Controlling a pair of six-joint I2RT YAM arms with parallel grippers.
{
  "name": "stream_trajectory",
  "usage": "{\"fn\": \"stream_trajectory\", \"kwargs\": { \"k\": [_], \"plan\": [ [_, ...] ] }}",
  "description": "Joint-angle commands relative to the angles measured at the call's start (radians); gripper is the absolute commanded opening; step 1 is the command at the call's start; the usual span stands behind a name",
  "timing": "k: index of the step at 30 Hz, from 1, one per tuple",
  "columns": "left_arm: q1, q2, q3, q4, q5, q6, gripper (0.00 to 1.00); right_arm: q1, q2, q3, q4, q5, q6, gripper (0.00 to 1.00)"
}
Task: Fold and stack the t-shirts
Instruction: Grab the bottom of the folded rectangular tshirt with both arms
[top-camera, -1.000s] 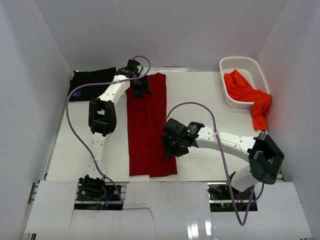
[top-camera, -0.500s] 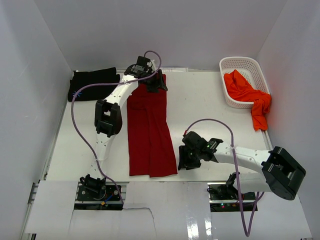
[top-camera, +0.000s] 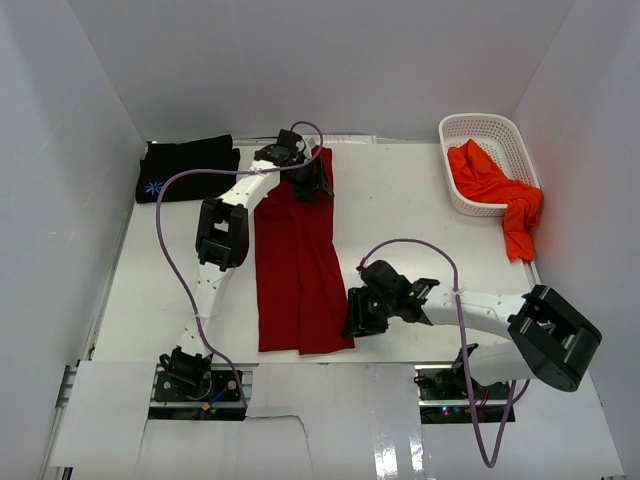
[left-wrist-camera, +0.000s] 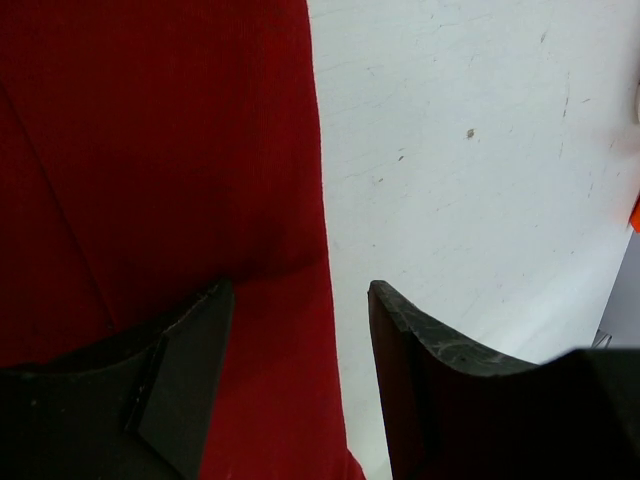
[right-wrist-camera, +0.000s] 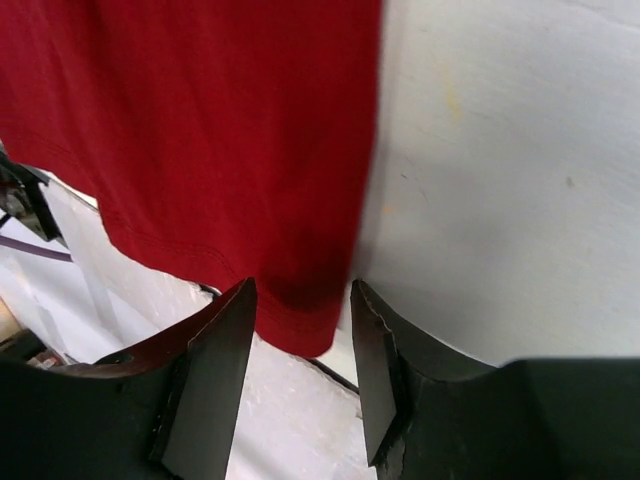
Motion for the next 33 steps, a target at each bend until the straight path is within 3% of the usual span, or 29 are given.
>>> {"fn": "stream_trajectory", "kwargs": {
  "k": [1,15,30,31,33],
  "plan": [
    [-0.004,-0.014,-0.013,0.028,0.008,0.007,0.68,-0.007,0.036,-0.02,0.041,-0.012,-0.002,0.5],
    [-0.004,0.037,-0.035,0.046,-0.069,-0.005,0.67,-0.007,0.007,-0.094,0.046,-0.073,0.037,0.1],
    [0.008,0.028,-0.041,0.031,-0.158,-0.048,0.69,0.012,0.003,-0.154,0.067,-0.145,0.063,0.12],
    [0.01,0.026,-0.042,0.031,-0.16,-0.048,0.69,0.015,0.009,-0.154,0.069,-0.147,0.063,0.13],
    [0.01,0.028,-0.041,0.031,-0.158,-0.05,0.69,0.016,0.009,-0.154,0.075,-0.149,0.064,0.26]
  ]
}}
